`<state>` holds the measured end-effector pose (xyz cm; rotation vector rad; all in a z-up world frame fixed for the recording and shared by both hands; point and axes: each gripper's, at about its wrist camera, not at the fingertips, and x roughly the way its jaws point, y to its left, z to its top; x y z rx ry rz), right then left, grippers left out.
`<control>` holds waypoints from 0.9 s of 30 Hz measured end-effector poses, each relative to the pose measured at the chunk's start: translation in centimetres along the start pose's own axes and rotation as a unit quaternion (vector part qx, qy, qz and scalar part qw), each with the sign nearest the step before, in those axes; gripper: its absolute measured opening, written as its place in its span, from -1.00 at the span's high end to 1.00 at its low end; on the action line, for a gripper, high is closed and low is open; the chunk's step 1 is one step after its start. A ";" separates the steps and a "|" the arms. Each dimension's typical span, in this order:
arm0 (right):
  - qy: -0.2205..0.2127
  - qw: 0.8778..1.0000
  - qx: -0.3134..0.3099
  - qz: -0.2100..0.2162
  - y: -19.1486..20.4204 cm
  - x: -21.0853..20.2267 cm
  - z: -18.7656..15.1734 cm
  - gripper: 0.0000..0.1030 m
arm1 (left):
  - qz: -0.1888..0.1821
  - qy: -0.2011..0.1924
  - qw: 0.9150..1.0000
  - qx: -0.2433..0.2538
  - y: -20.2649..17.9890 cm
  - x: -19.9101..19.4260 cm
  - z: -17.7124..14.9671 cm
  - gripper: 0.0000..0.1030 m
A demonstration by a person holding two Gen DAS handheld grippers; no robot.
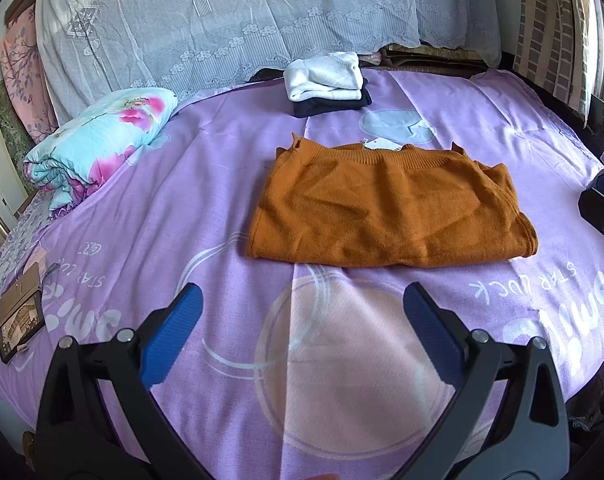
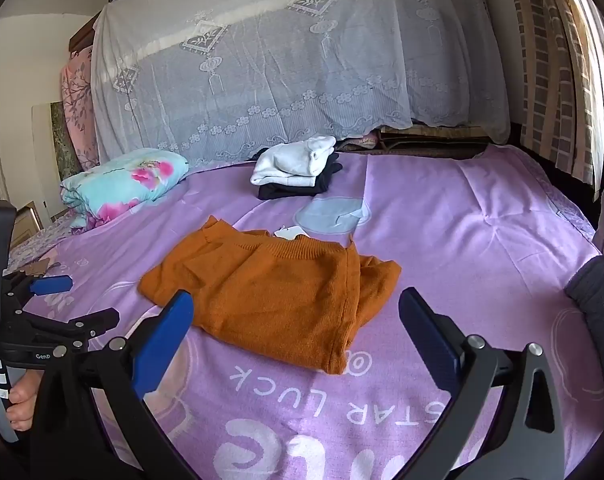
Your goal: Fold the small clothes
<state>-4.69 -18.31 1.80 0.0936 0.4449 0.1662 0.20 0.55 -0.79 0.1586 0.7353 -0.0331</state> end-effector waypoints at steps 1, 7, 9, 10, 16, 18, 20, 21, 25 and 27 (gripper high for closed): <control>0.000 1.000 0.000 0.000 0.0 0.0 0.0 -0.97 | 0.000 0.000 1.000 0.000 0.0 0.0 0.1 -0.96; 0.002 1.000 0.001 -0.001 0.0 0.1 -0.2 -0.97 | 0.000 0.000 1.000 0.000 0.0 0.0 0.1 -0.96; 0.002 1.000 0.000 -0.001 -0.1 0.1 -0.1 -0.97 | -0.001 0.000 1.000 0.000 0.0 0.0 0.0 -0.96; 0.002 1.000 0.000 -0.001 0.0 0.1 -0.1 -0.97 | 0.000 0.000 1.000 0.000 0.0 0.0 0.1 -0.96; 0.003 1.000 0.000 -0.001 0.0 0.2 -0.2 -0.97 | -0.001 0.001 1.000 -0.001 -0.1 0.0 0.0 -0.96; 0.003 1.000 0.000 -0.001 -0.1 0.2 -0.2 -0.97 | 0.000 0.001 1.000 0.000 -0.1 0.0 0.0 -0.96; 0.003 1.000 0.000 -0.001 0.0 0.2 -0.2 -0.97 | 0.000 0.001 1.000 -0.001 -0.1 0.0 0.0 -0.96; 0.004 1.000 0.000 -0.001 -0.1 0.2 -0.2 -0.97 | 0.000 0.001 1.000 -0.001 -0.1 0.0 0.0 -0.96; 0.004 1.000 0.001 -0.001 -0.1 0.2 -0.2 -0.97 | 0.000 0.001 1.000 -0.001 -0.1 0.0 0.1 -0.96; 0.004 1.000 0.000 -0.002 -0.1 0.2 -0.2 -0.97 | 0.000 0.001 1.000 -0.001 0.0 0.0 0.1 -0.96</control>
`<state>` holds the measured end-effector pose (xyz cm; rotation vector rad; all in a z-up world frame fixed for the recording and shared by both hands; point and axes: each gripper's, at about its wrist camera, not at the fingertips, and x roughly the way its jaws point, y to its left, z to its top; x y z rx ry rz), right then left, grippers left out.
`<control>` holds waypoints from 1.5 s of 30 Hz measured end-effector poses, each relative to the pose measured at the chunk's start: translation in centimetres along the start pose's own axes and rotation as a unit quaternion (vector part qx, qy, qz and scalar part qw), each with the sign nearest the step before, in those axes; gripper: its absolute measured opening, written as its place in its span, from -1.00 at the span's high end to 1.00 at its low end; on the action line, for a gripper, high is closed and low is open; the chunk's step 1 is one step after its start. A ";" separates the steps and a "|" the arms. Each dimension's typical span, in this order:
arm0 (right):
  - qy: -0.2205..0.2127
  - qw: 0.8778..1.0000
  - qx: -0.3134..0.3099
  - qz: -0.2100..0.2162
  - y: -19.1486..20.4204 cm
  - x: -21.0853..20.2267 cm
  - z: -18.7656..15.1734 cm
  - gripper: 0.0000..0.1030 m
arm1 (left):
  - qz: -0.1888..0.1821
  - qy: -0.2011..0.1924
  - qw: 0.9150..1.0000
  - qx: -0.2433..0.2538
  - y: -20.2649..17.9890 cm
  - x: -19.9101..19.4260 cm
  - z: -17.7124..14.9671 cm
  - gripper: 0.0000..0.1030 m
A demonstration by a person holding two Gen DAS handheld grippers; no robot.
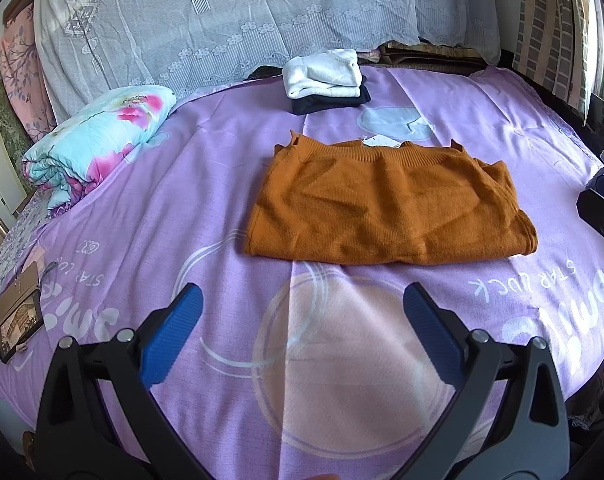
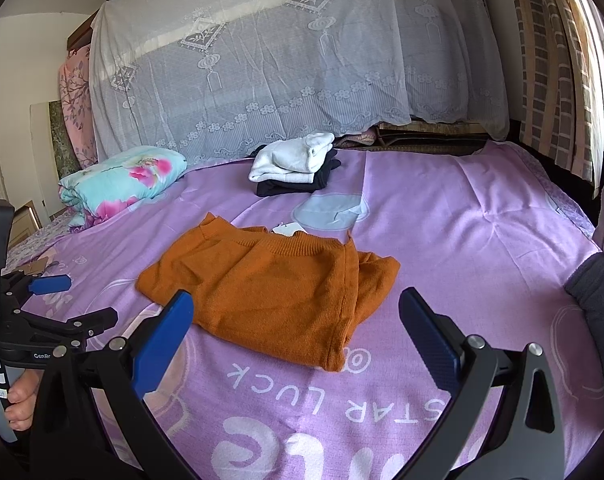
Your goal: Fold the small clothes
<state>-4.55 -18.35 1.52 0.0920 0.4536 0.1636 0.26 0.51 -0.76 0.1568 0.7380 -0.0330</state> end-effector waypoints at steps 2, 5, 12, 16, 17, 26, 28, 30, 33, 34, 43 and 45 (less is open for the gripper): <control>0.000 1.000 0.000 0.000 0.0 0.0 0.0 -0.97 | 0.000 0.000 1.000 0.000 0.0 0.0 0.0 -0.96; 0.000 1.000 0.000 0.000 0.0 0.0 0.0 -0.97 | 0.000 0.000 1.000 0.000 0.0 0.0 0.0 -0.96; 0.002 1.000 0.001 -0.001 0.0 0.2 -0.3 -0.97 | 0.000 0.001 1.000 0.000 -0.1 0.0 -0.1 -0.96; 0.004 1.000 0.000 -0.001 0.0 0.2 -0.4 -0.97 | -0.001 0.002 1.000 0.000 -0.2 0.0 -0.3 -0.96; 0.005 1.000 0.001 -0.001 0.0 0.3 -0.5 -0.97 | -0.001 0.003 1.000 0.000 -0.3 0.1 -0.4 -0.96; 0.061 0.998 -0.001 0.005 -1.2 4.9 -0.8 -0.97 | 0.000 0.047 0.999 -0.016 2.1 4.8 0.3 -0.96; 0.076 0.997 0.000 0.002 -1.9 6.8 -0.5 -0.97 | -0.005 0.070 0.997 -0.030 3.3 6.8 1.3 -0.96; 0.085 0.996 0.004 0.003 -2.6 8.7 -0.1 -0.97 | -0.005 0.081 0.996 -0.035 4.0 8.9 2.6 -0.96; 0.100 0.995 0.015 0.014 -3.3 11.4 1.1 -0.97 | 0.011 0.088 0.996 -0.026 4.6 11.6 4.8 -0.96; 0.106 0.994 0.017 0.019 -3.5 12.6 1.6 -0.97 | 0.010 0.088 0.996 -0.025 4.6 12.5 5.7 -0.96; 0.197 0.978 0.062 0.040 -6.0 21.5 2.1 0.42 | -0.092 0.126 0.986 -0.064 4.9 18.9 9.3 0.20; 0.186 0.979 0.069 0.051 -6.0 20.4 2.2 0.81 | -0.095 0.110 0.988 -0.058 4.9 17.9 9.1 0.66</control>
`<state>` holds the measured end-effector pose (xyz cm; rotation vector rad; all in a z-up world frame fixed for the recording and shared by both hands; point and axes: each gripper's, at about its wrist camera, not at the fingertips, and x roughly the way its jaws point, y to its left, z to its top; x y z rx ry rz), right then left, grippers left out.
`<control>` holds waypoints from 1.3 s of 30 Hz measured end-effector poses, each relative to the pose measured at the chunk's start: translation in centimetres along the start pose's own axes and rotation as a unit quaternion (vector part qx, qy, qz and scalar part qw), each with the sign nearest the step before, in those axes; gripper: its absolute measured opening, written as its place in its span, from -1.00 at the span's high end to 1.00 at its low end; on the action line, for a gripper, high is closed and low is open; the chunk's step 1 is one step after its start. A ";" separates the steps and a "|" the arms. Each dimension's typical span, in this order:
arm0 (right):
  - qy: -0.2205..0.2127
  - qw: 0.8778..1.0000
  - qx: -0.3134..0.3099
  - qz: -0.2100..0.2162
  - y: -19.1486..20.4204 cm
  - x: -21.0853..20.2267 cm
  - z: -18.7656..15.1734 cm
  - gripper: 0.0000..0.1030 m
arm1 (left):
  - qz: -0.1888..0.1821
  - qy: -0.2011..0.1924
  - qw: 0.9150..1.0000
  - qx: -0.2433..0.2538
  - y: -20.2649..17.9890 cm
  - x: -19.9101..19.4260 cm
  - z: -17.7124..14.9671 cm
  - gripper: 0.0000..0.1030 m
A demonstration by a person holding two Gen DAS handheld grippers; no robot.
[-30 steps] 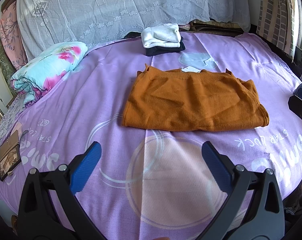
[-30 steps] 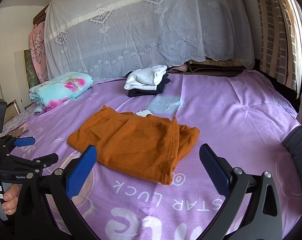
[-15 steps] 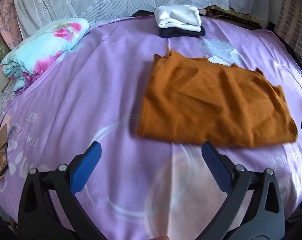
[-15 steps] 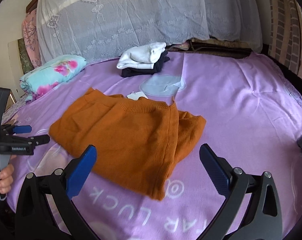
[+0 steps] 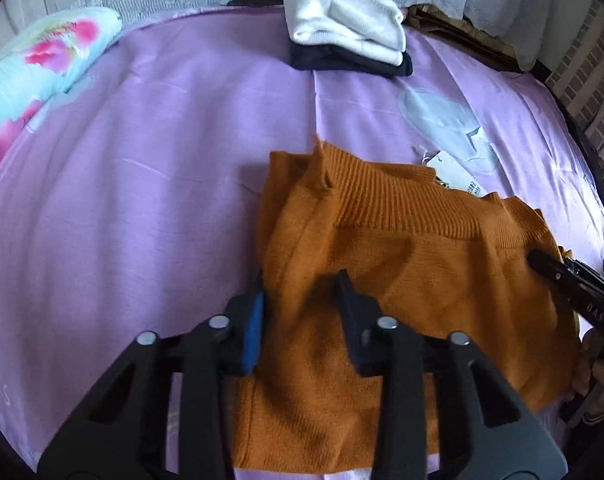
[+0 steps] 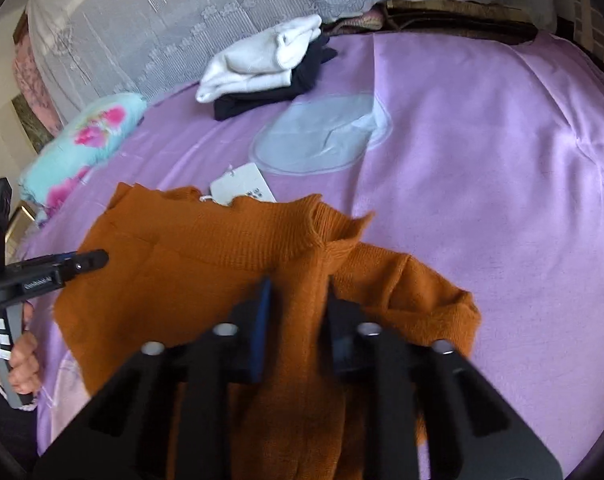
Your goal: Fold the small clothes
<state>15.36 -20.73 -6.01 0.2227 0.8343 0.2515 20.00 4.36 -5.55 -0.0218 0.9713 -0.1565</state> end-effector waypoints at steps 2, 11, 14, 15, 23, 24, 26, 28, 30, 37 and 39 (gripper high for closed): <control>-0.024 1.000 -0.018 0.008 0.9 -2.3 -0.7 0.83 | 0.005 -0.010 1.000 0.013 -0.3 -0.9 -0.6 0.76; 0.049 0.971 -0.157 0.174 6.5 -13.5 -8.2 0.81 | -0.043 -0.036 0.996 0.076 0.6 -9.6 -9.1 0.85; 0.050 0.968 -0.176 0.174 6.5 -15.9 -10.4 -0.14 | -0.030 -0.034 0.996 0.076 2.3 -11.2 -11.8 0.43; 0.031 0.972 -0.161 0.166 5.5 -16.8 -10.1 -0.31 | -0.020 -0.036 0.997 0.068 3.3 -12.0 -12.5 -0.02; -0.009 0.997 0.032 0.064 -3.0 -13.8 -5.5 -0.43 | 0.029 -0.098 0.995 0.013 7.6 -15.7 -9.9 -0.69; -0.004 0.997 0.052 0.054 -4.1 -12.7 -5.4 -0.43 | 0.031 -0.095 0.995 0.018 7.3 -15.0 -8.7 -0.70; 0.014 0.993 0.109 0.053 -6.2 -10.0 -4.7 -0.43 | 0.024 -0.078 0.996 0.026 6.4 -12.7 -5.8 -0.71; 0.023 0.987 0.143 0.072 -7.2 -7.8 -4.4 -0.43 | 0.008 -0.055 0.998 0.037 5.3 -9.9 -3.2 -0.73; 0.031 0.981 0.171 0.088 -7.6 -5.8 -3.9 -0.43 | -0.002 -0.032 0.999 0.042 3.9 -7.0 -1.0 -0.73; 0.015 0.987 0.133 0.086 -7.0 -1.1 -0.9 0.40 | -0.033 0.074 0.996 0.019 1.2 4.4 3.4 -0.71; 0.014 0.988 0.128 0.090 -7.2 -0.5 -0.8 0.67 | -0.044 0.051 0.998 0.012 1.4 4.4 3.6 -0.26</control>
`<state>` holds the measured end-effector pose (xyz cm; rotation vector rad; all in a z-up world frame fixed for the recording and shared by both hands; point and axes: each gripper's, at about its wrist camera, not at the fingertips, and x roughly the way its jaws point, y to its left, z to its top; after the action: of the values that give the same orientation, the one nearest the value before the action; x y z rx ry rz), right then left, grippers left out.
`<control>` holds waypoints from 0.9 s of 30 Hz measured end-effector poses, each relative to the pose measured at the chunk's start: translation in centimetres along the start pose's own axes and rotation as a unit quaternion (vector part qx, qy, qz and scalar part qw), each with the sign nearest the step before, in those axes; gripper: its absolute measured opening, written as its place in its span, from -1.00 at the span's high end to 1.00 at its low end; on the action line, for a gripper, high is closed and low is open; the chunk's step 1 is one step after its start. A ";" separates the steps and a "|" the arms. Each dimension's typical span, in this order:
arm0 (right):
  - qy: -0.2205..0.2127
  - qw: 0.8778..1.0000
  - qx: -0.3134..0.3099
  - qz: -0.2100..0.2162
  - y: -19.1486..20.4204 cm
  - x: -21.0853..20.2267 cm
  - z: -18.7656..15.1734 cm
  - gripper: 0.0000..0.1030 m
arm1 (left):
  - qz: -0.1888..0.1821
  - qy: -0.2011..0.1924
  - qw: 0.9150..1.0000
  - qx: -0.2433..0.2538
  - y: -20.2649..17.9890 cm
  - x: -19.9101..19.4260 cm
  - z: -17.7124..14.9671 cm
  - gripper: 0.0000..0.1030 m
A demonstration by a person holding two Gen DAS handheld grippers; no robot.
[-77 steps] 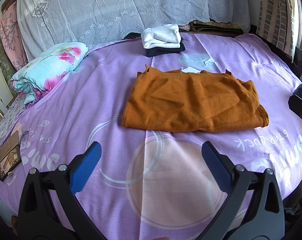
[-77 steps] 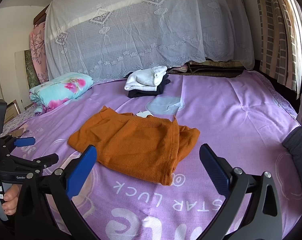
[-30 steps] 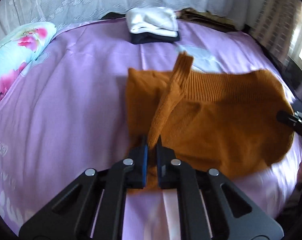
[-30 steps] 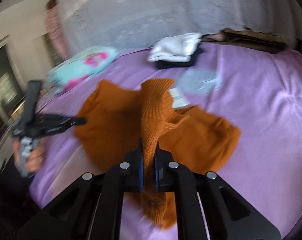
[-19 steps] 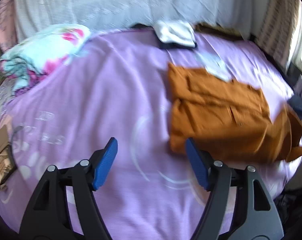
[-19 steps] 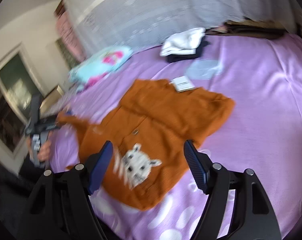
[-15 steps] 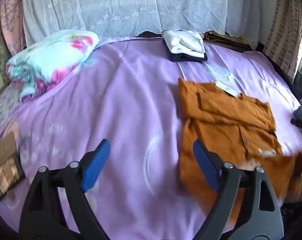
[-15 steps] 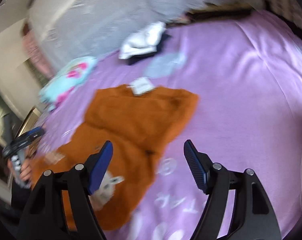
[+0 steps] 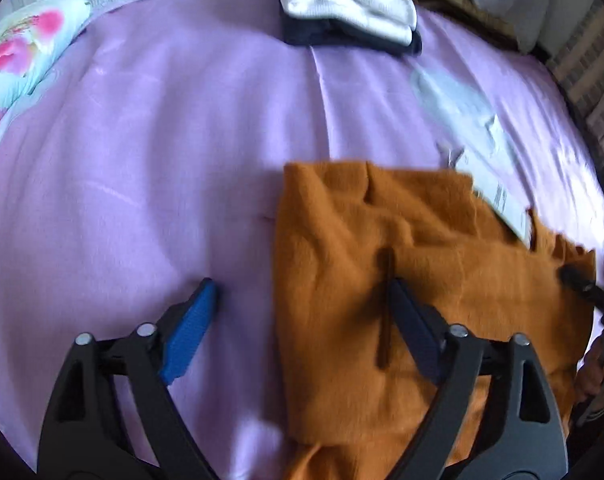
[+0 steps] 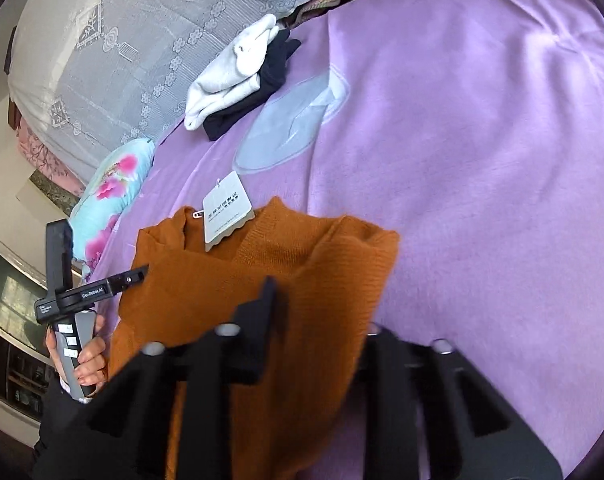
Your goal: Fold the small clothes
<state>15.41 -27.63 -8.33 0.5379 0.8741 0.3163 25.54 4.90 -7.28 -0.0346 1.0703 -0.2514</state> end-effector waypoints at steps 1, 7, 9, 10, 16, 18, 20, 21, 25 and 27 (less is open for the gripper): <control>-0.005 1.000 -0.011 -0.002 0.3 0.1 0.2 0.73 | -0.004 -0.010 1.000 0.011 -0.3 -0.5 -0.1 -0.02; -0.069 0.993 -0.092 -0.004 4.3 -1.4 3.9 0.81 | 0.019 -0.072 0.997 0.014 -1.0 -3.8 0.6 0.82; -0.106 0.988 -0.112 -0.006 6.1 -2.0 6.7 0.82 | 0.022 -0.105 0.994 -0.017 0.1 -5.8 2.3 0.83; -0.129 0.985 -0.115 0.000 6.7 -2.6 8.0 0.82 | 0.024 -0.123 0.992 -0.032 0.6 -6.9 3.2 0.83; -0.155 0.983 -0.098 -0.011 8.0 0.9 15.1 0.74 | 0.090 -0.195 0.975 -0.064 2.1 -9.7 9.5 0.35; -0.106 0.993 -0.051 -0.026 5.1 5.1 16.2 0.71 | 0.146 -0.177 0.970 -0.077 2.9 -7.0 10.9 -0.12; -0.084 0.996 -0.004 -0.035 2.0 7.3 15.6 0.64 | 0.173 -0.155 0.970 -0.074 3.5 -4.6 11.5 -0.18; -0.085 0.996 0.015 -0.034 0.8 7.7 15.0 0.60 | 0.177 -0.142 0.971 -0.074 4.1 -3.4 11.3 -0.18; -0.083 0.993 0.081 -0.015 -3.7 7.7 13.3 0.39 | 0.152 -0.127 0.976 -0.094 6.4 -1.8 8.9 -0.33; -0.084 0.994 0.073 -0.018 -3.6 7.1 13.9 0.35 | 0.135 -0.118 0.978 -0.104 6.9 -0.9 8.0 -0.39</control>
<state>30.89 -31.58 -7.64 0.6744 0.7463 0.1709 33.40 11.07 -3.73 -0.1035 0.8492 0.1103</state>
